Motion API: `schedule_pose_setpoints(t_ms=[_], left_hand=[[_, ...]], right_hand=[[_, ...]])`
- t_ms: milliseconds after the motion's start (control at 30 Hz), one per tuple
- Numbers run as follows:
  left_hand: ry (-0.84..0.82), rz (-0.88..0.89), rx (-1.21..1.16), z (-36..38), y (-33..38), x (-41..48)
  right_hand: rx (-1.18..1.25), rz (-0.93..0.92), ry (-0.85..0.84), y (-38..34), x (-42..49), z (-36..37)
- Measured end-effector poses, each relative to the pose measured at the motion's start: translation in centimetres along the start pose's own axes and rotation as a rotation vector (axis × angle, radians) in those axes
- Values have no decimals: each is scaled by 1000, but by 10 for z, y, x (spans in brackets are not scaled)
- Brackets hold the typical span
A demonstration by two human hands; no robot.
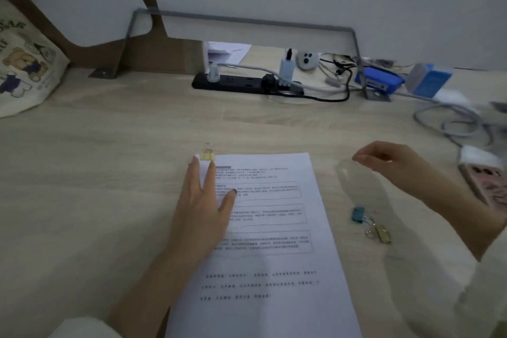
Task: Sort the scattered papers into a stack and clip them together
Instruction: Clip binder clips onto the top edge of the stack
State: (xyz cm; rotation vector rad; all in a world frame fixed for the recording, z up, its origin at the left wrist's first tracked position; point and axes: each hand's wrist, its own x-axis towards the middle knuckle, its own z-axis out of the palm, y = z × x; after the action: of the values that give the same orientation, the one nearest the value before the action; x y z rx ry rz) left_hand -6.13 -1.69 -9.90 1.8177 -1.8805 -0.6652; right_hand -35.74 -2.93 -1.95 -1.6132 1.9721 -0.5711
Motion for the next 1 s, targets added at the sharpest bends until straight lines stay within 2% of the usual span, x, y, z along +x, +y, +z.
schedule_pose_setpoints(t_ms=[67, 133, 233, 433, 533, 667, 733, 833, 1000], left_hand=[[-12, -2, 60, 3, 1, 0], [-17, -6, 96, 6, 2, 1], [-4, -9, 105, 9, 4, 3], [30, -50, -184, 1, 3, -1], [56, -70, -255, -4, 5, -19], [47, -50, -348, -5, 0, -44], [54, -57, -363, -5, -2, -52], [62, -46, -379, -6, -3, -62], [78, -31, -412, -8, -7, -80]], right_hand=[[-113, 8, 5, 17, -19, -2], [-166, 34, -71, 29, -35, 4], [-119, 64, -130, 38, -47, 19], [-43, 41, -43, 37, -49, 26], [-15, 31, -75, 33, -55, 19], [-281, 19, -189, 36, -63, 11], [-273, -10, -210, 40, -66, 14], [-194, -63, -142, 42, -69, 21], [-103, -126, 104, 29, -75, 31]])
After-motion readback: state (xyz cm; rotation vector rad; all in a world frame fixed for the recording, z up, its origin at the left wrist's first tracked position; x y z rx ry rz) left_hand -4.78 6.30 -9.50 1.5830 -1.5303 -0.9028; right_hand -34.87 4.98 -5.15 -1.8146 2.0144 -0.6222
